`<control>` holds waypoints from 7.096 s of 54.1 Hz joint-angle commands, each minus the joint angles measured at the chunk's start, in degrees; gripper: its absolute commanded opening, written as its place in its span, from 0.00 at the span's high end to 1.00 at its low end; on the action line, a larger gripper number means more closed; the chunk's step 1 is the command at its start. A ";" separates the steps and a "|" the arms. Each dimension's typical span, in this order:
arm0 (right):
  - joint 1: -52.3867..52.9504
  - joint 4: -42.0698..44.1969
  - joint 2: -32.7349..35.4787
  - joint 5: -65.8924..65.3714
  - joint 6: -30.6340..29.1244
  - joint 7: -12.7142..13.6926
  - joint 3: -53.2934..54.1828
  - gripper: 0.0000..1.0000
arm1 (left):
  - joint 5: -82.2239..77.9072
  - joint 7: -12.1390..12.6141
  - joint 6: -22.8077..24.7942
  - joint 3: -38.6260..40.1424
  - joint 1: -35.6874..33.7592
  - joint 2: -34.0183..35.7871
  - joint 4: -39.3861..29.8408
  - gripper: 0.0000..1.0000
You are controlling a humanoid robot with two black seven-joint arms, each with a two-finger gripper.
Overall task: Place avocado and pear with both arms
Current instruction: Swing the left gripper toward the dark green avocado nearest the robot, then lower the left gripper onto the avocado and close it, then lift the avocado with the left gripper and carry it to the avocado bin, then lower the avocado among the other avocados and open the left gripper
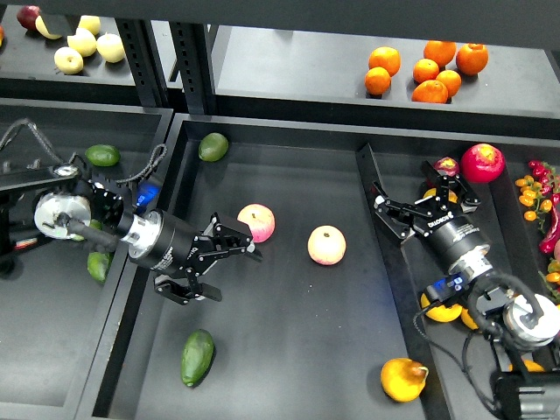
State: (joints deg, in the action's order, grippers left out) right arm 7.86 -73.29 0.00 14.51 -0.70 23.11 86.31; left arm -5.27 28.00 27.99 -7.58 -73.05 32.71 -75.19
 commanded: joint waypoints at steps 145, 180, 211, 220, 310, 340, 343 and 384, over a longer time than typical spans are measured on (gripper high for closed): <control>2.16 2.98 0.00 0.34 -0.62 0.09 0.52 0.00 | -16.17 0.00 0.01 -34.96 -0.26 -32.71 24.74 0.01; 2.16 2.98 0.00 0.34 -0.62 0.09 0.70 0.00 | -15.64 0.00 0.01 -35.05 1.59 -32.71 26.24 0.13; 2.07 2.98 0.00 0.34 -0.71 0.09 0.78 0.00 | -6.95 0.00 0.01 -35.05 1.24 -32.71 26.24 0.74; 2.07 2.98 0.00 0.34 -0.80 0.09 0.78 0.00 | -3.34 0.00 0.01 -35.05 0.80 -32.71 26.24 0.91; 1.98 2.36 0.00 -1.33 -0.71 0.01 -0.27 0.00 | -1.32 0.00 0.01 -23.37 -7.38 3.41 26.50 0.92; 1.80 2.36 0.00 -2.21 -0.71 0.01 -0.62 0.00 | -3.87 0.00 0.01 -13.43 3.87 6.49 27.99 0.91; 1.80 2.27 0.00 -2.56 -0.71 0.01 -0.89 0.00 | -4.48 0.00 0.01 -12.29 5.19 6.67 28.34 0.90; 1.63 2.19 0.00 -3.18 -0.71 0.01 -1.32 0.00 | -10.02 0.00 0.01 -2.62 17.59 5.79 30.37 0.83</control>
State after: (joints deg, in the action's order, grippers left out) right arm 9.49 -71.10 0.00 11.35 -1.36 23.11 85.24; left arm -15.16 28.00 28.00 -10.77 -56.23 38.50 -44.87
